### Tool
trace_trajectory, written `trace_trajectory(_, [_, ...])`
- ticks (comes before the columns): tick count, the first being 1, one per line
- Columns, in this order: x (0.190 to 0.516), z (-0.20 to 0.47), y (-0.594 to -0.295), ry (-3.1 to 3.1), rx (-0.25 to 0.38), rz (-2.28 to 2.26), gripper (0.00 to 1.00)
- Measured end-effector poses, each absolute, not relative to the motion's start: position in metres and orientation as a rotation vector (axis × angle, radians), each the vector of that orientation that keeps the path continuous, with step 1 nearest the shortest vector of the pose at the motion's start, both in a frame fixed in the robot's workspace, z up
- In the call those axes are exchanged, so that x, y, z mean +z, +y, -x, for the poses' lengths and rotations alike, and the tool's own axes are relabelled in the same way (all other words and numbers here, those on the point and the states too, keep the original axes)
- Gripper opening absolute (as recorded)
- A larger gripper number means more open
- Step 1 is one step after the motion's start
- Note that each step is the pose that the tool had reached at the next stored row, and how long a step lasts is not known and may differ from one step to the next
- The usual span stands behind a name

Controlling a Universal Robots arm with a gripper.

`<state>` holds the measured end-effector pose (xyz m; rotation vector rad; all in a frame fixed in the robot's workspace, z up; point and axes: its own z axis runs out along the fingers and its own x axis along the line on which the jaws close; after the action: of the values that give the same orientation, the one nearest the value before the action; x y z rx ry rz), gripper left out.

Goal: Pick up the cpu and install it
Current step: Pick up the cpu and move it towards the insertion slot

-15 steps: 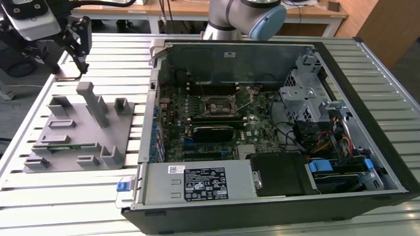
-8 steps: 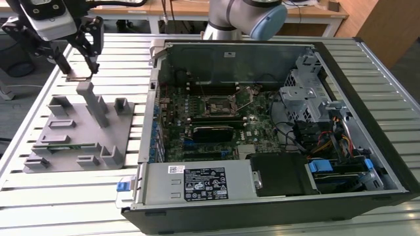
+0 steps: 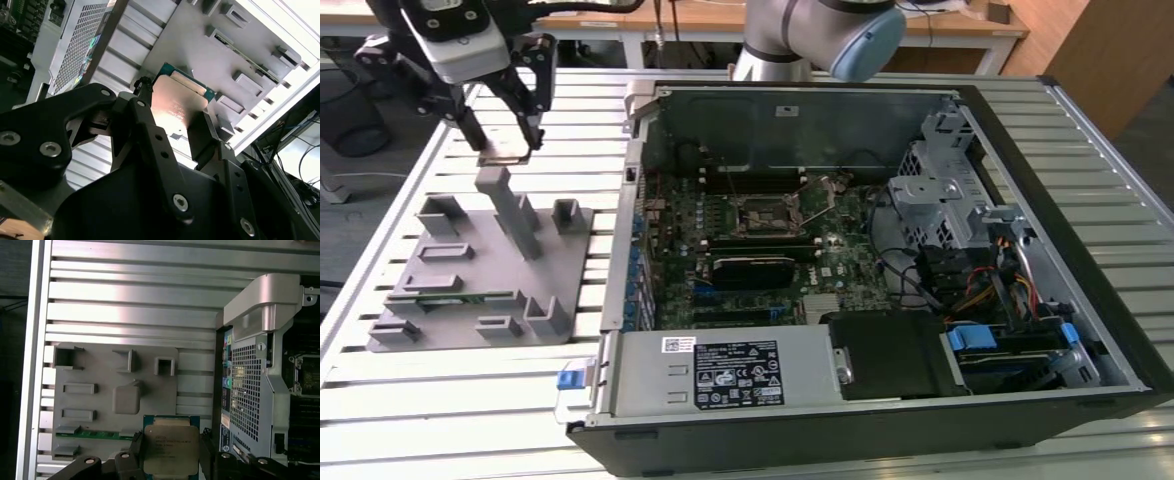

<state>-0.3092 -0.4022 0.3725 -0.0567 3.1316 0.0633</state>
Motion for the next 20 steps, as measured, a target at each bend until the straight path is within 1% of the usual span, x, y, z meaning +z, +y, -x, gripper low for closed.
trace_trajectory(20, [0.372, 0.260, -0.402, 3.132, 0.063, 0.057, 0.53])
